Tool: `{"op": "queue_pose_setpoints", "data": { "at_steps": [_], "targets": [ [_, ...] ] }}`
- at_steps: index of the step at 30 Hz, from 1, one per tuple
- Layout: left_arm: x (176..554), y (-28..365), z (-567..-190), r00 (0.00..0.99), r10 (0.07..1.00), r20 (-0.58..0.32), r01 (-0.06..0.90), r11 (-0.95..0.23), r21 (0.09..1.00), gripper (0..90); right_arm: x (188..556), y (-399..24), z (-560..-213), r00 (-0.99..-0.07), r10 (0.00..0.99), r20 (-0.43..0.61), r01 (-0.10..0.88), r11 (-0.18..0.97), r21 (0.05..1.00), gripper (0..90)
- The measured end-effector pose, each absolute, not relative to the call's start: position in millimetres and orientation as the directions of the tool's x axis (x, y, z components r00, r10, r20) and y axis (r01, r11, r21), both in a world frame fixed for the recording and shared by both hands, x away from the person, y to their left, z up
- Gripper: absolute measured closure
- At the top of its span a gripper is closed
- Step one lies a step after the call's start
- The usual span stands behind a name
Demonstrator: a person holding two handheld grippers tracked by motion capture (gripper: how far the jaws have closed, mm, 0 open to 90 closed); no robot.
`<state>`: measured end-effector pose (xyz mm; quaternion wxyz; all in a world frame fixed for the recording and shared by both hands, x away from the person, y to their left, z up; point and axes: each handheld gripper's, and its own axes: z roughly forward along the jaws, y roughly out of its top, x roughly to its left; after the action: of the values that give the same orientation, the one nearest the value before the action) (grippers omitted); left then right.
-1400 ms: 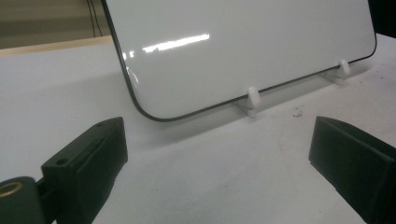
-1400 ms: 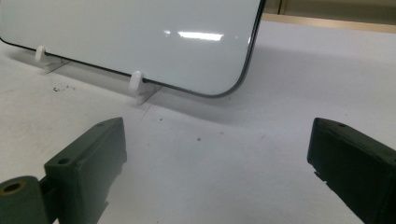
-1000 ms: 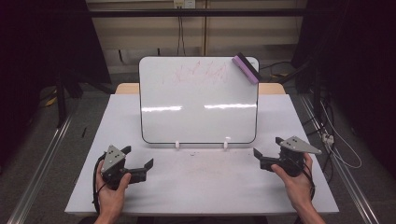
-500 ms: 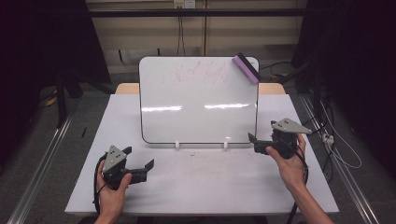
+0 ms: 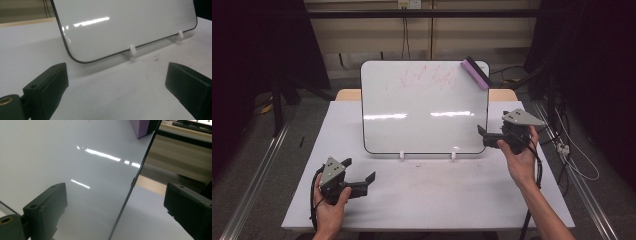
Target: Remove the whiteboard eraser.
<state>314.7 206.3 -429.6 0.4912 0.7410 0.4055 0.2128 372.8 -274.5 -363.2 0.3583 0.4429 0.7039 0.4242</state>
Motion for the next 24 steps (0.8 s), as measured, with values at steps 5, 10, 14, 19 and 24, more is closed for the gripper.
{"op": "queue_pose_setpoints", "data": {
  "at_steps": [5,10,14,19,24],
  "targets": [
    [316,205,-431,0.583,0.808,-0.087,0.4,-0.192,0.896,4.5,381,-271,-361,-0.369,0.92,-0.132,0.305,0.254,0.918,3.5],
    [316,206,-430,0.58,0.81,-0.088,0.4,-0.189,0.897,4.5,388,-268,-347,-0.371,0.913,-0.171,0.3,0.292,0.908,4.5],
    [316,207,-431,0.581,0.809,-0.092,0.401,-0.186,0.897,4.5,396,-268,-335,-0.365,0.91,-0.197,0.296,0.314,0.902,8.9],
    [316,208,-430,0.58,0.809,-0.093,0.401,-0.184,0.897,4.5,408,-271,-322,-0.37,0.889,-0.268,0.262,0.377,0.889,9.9],
    [317,207,-431,0.58,0.809,-0.095,0.407,-0.186,0.894,4.5,420,-268,-312,-0.352,0.875,-0.331,0.236,0.425,0.874,16.5]
  ]
}}
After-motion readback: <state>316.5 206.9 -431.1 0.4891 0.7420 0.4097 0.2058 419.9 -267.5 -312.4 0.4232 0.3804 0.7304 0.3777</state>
